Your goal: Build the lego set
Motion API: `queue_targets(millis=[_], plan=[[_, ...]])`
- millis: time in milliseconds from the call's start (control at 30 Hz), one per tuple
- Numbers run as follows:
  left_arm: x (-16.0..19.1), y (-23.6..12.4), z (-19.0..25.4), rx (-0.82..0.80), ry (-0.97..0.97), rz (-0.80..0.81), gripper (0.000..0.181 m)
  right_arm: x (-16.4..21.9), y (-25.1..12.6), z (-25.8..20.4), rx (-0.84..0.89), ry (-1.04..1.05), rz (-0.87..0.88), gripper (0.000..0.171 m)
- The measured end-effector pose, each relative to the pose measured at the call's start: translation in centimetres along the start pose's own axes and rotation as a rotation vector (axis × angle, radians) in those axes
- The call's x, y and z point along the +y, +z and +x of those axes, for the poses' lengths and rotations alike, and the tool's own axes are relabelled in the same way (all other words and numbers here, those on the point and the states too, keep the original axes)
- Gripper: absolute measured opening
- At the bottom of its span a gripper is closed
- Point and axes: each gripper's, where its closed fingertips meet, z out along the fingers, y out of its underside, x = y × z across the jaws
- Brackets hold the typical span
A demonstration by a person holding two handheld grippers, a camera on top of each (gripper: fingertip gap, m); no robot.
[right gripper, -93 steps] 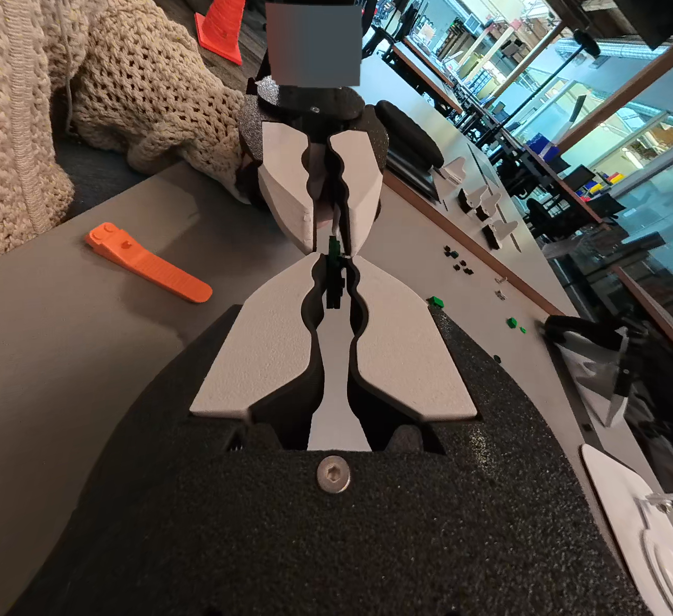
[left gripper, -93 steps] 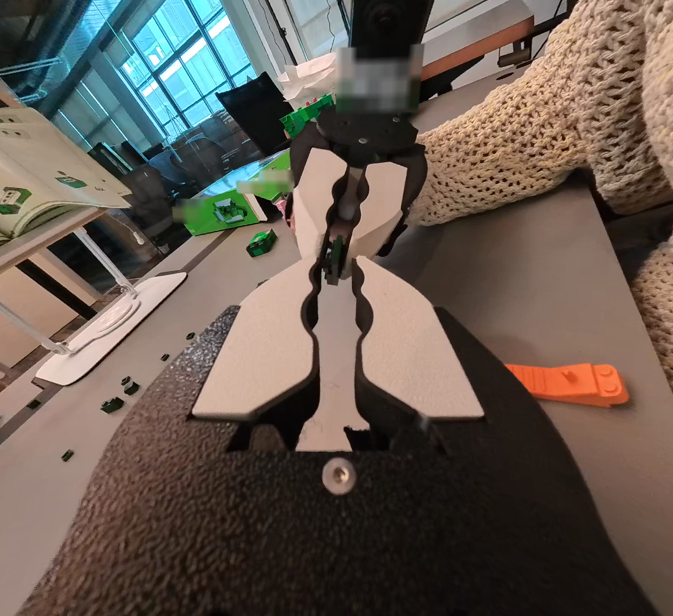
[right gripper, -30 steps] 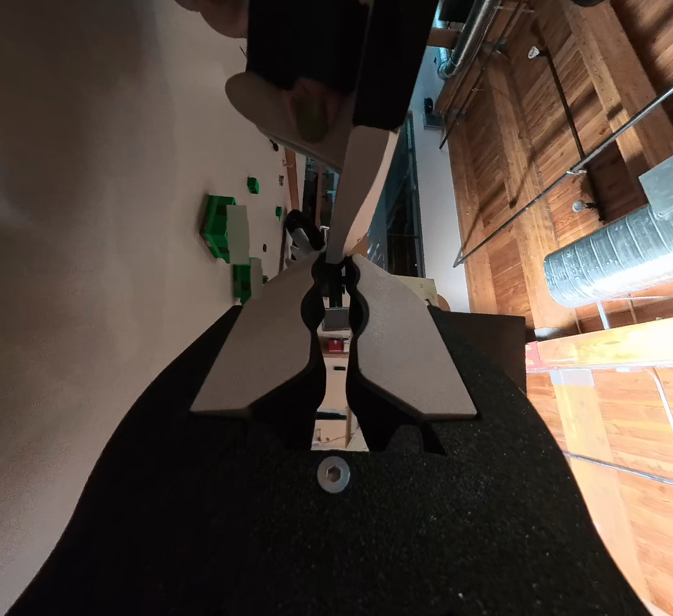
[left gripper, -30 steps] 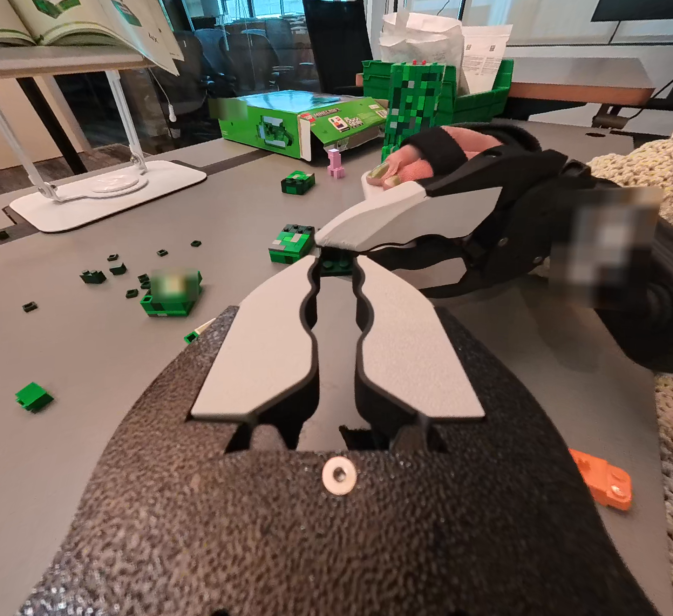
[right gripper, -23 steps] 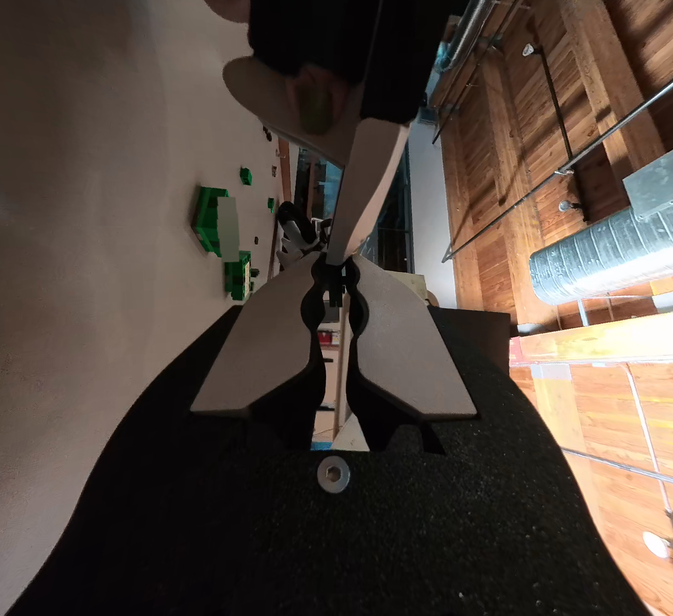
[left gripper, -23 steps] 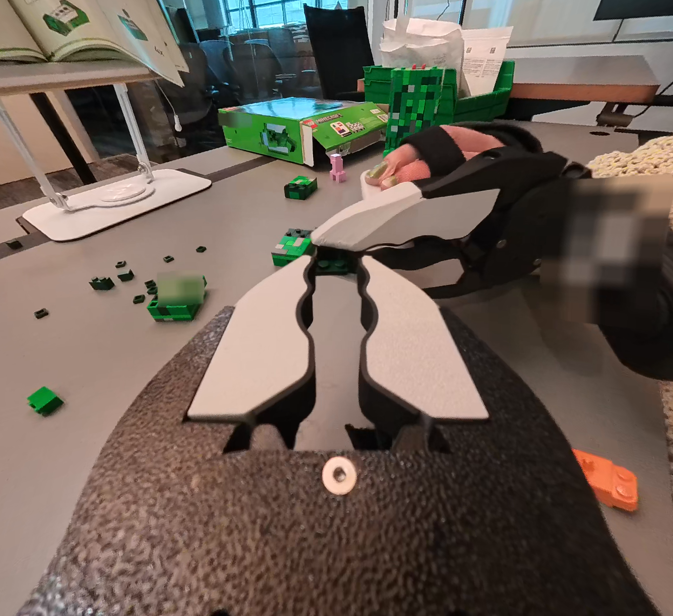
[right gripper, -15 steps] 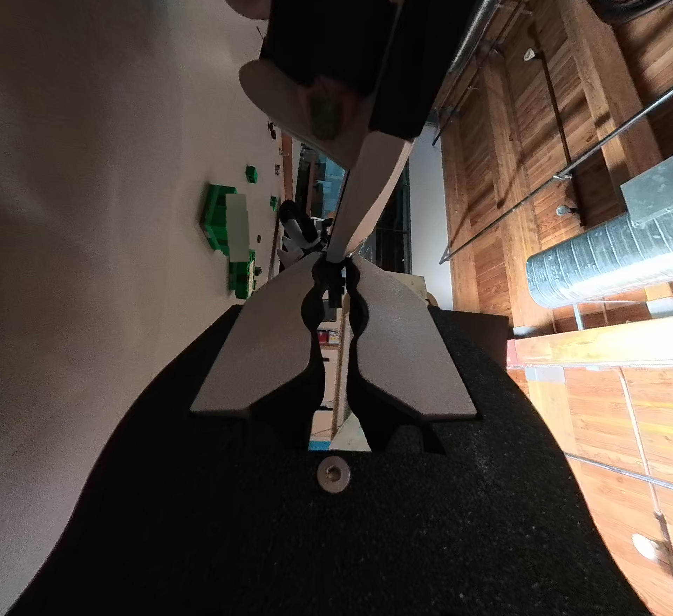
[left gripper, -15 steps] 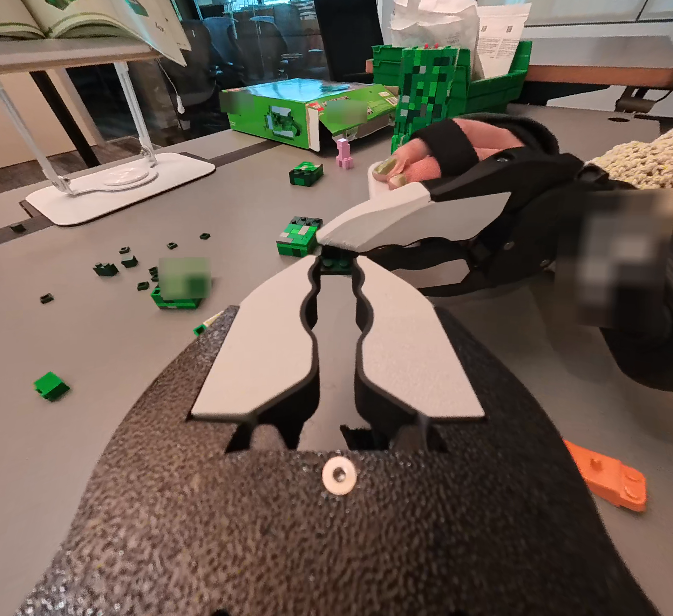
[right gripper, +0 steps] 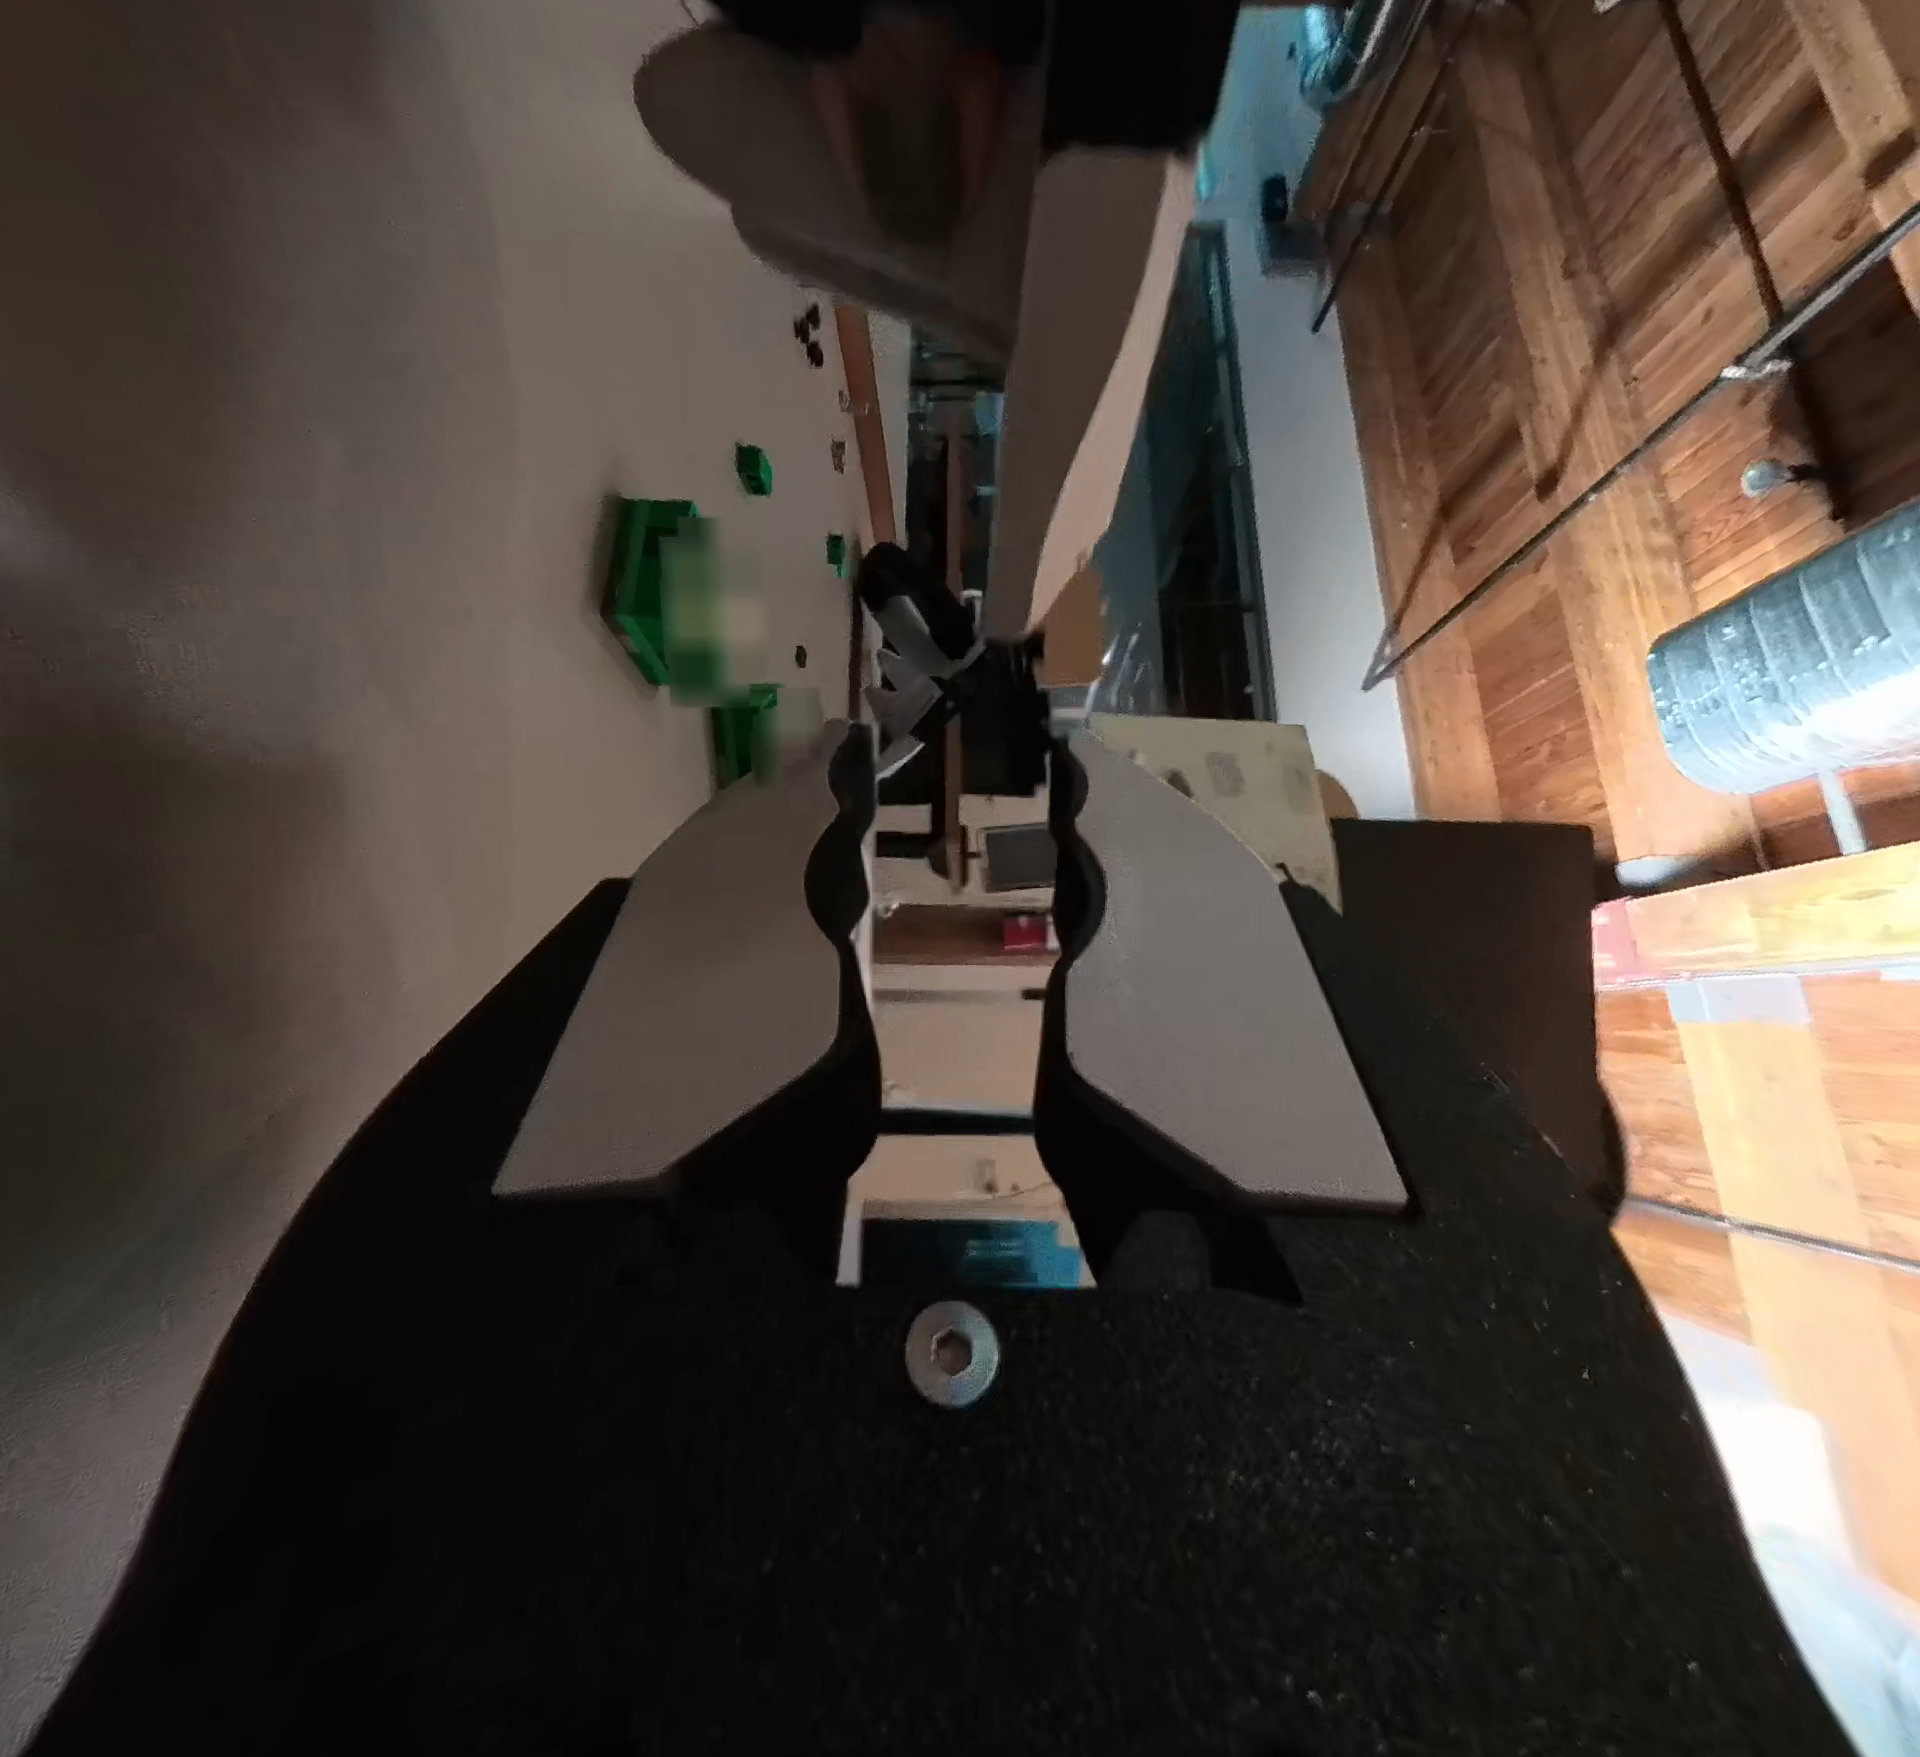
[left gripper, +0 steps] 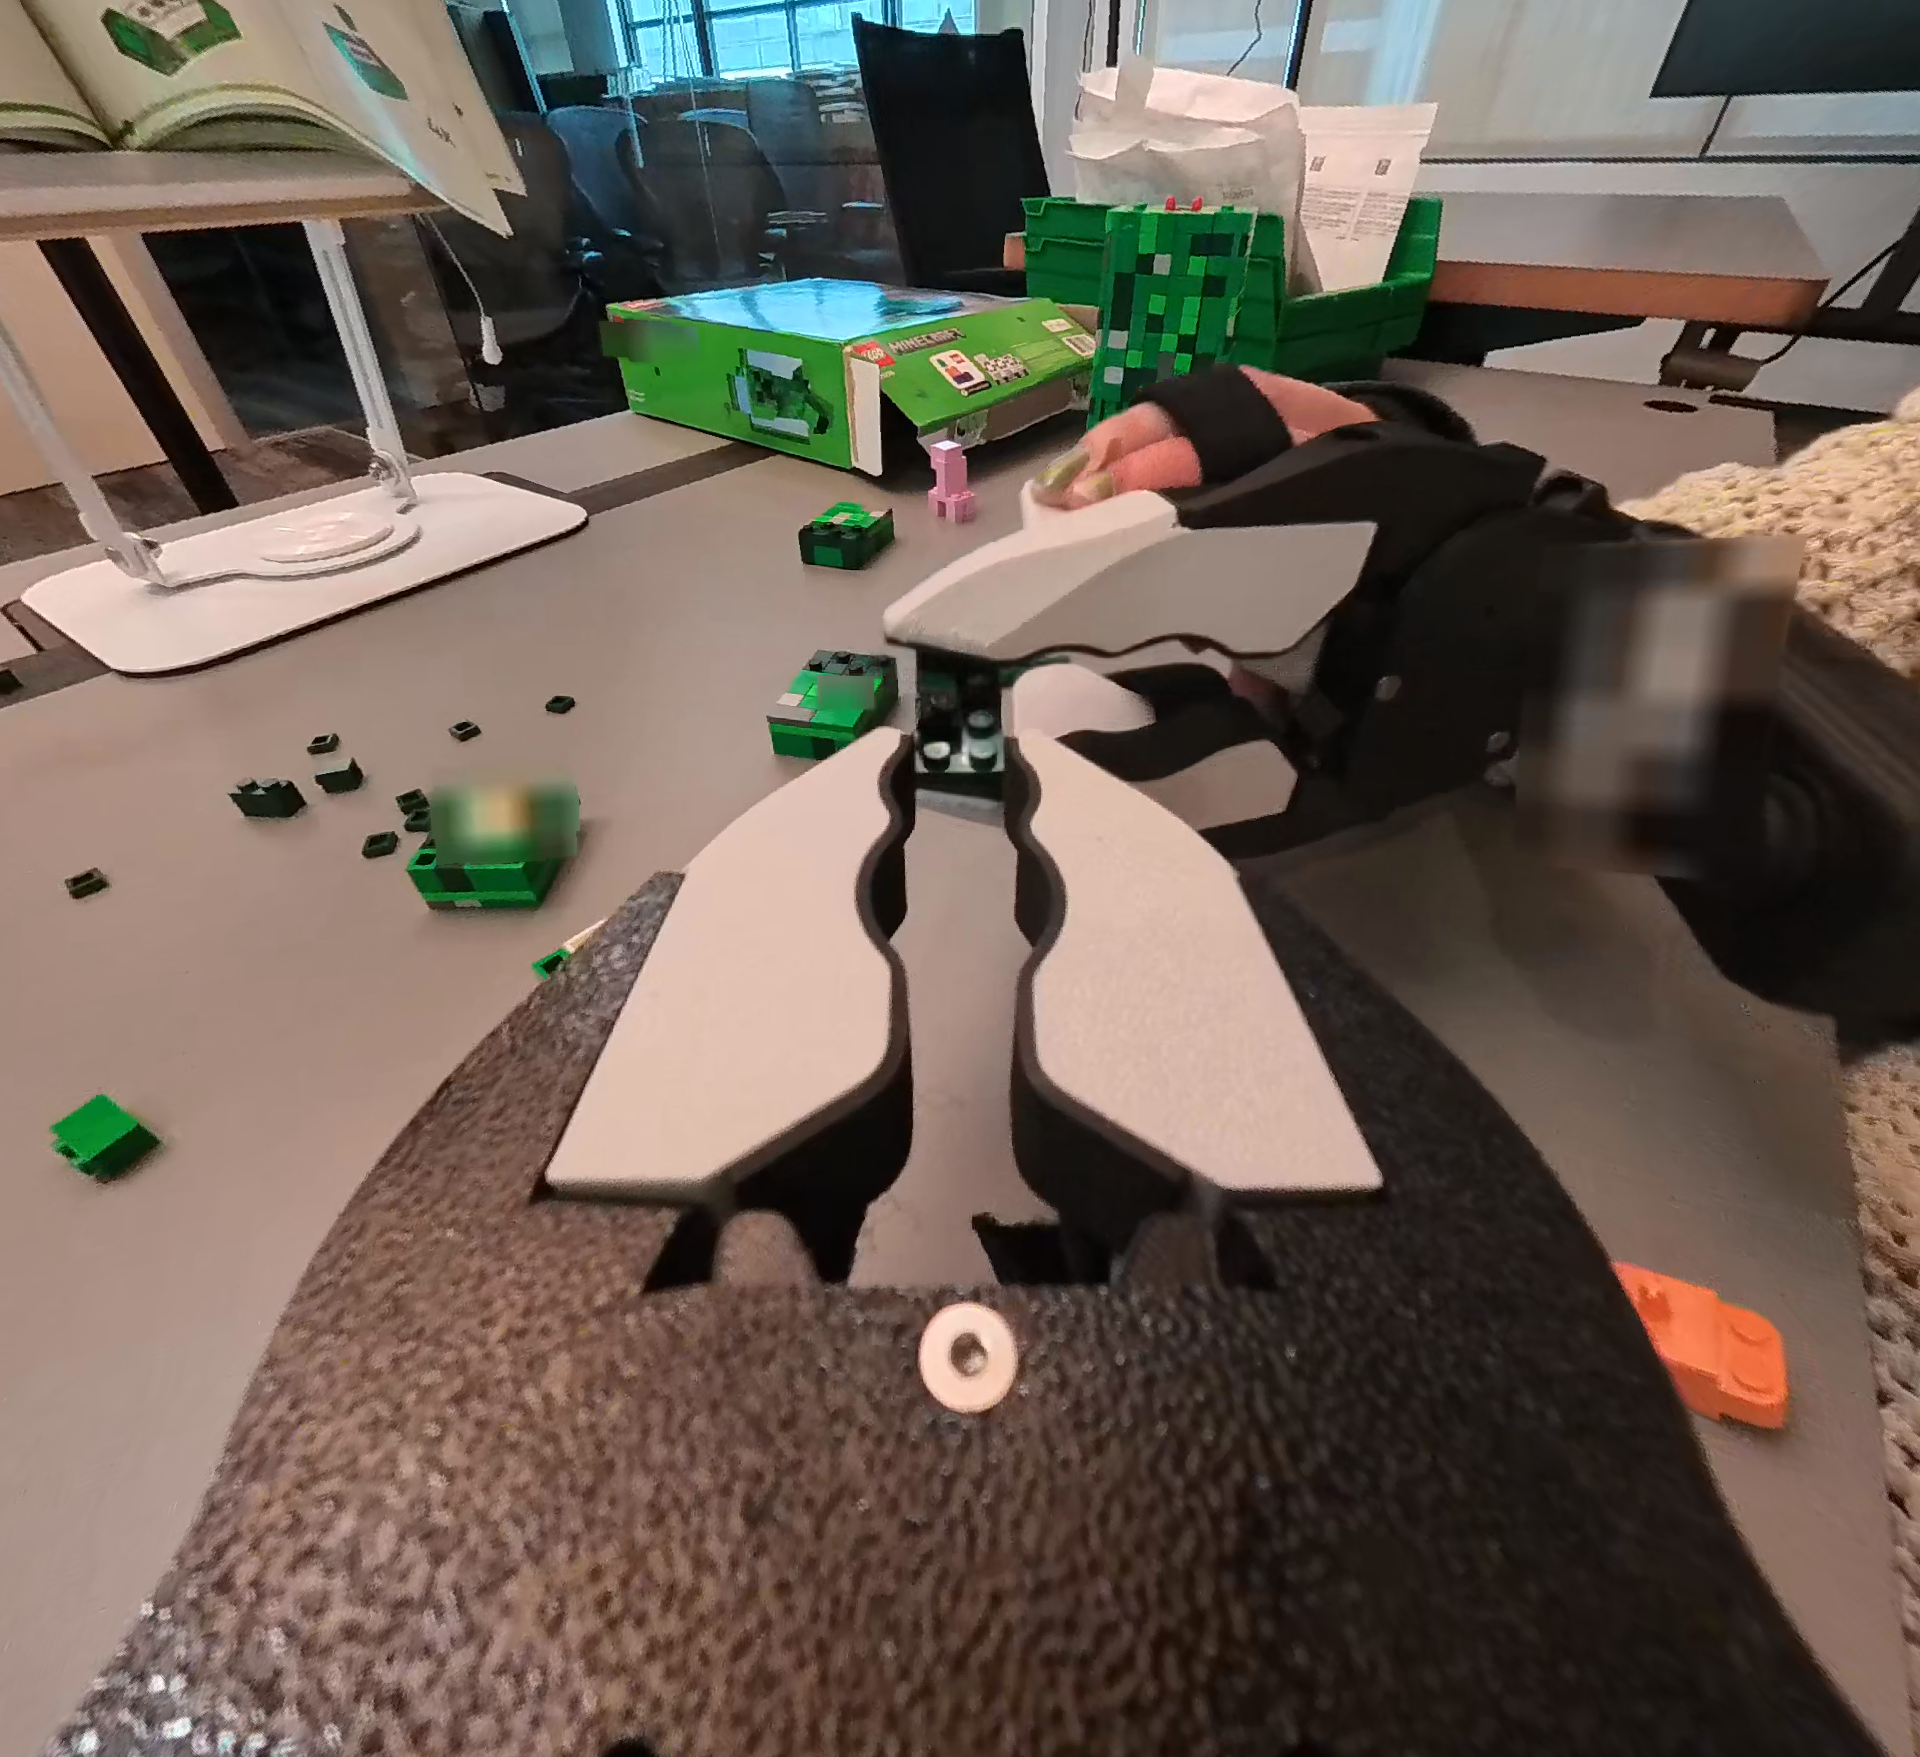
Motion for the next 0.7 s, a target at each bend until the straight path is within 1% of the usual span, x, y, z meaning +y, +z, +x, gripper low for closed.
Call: queue_targets(millis=[67, 133, 167, 267, 300, 367, 400, 500, 567, 600, 700], plan=[[-0.1, -0.1, -0.1, 0.003, -0.005, 0.01, 0.015, 1.1, -0.5, -0.3, -0.031, 0.069, -0.016, 0.035], [-0.2, -0.2, -0.1, 0.005, -0.001, 0.02, 0.015, 2.6, -1.1, -1.0, -0.08, 0.18, -0.042, 0.037], [-0.3, -0.3, -0.1, 0.007, 0.006, 0.023, 0.015, 3.5, -1.4, -1.3, -0.101, 0.264, -0.059, 0.033], [-0.3, -0.2, 0.2, 0.019, 0.045, 0.023, 0.015, 5.9, -2.4, -1.3, -0.135, 0.618, -0.09, 0.023], [-0.2, -0.2, 0.4, 0.026, 0.063, 0.017, 0.015, 5.9, -2.7, -1.2, -0.173, 0.76, -0.06, 0.02], [0.0, 0.1, 0.9, 0.041, 0.109, 0.004, 0.015, 4.7, -3.2, -0.4, -0.277, 1.064, 0.084, 0.014], [0.0, 0.2, 1.2, 0.055, 0.133, 0.0, 0.015, 3.7, -3.5, 0.1, -0.355, 1.232, 0.173, 0.014], [0.2, 0.4, 2.0, 0.077, 0.194, -0.013, 0.015, 1.5, -4.3, 1.5, -0.638, 1.695, 0.373, 0.028], [0.2, 0.4, 2.5, 0.095, 0.223, -0.007, 0.015, 0.7, -4.6, 1.5, -0.804, 1.914, 0.406, 0.034], [0.2, 0.4, 2.7, 0.102, 0.239, -0.005, 0.015, 0.2, -4.7, 1.3, -0.875, 1.986, 0.41, 0.037], [0.6, 0.6, 3.1, 0.105, 0.294, -0.029, 0.015, -1.3, -5.0, 0.1, -1.064, 2.115, 0.362, 0.041]])
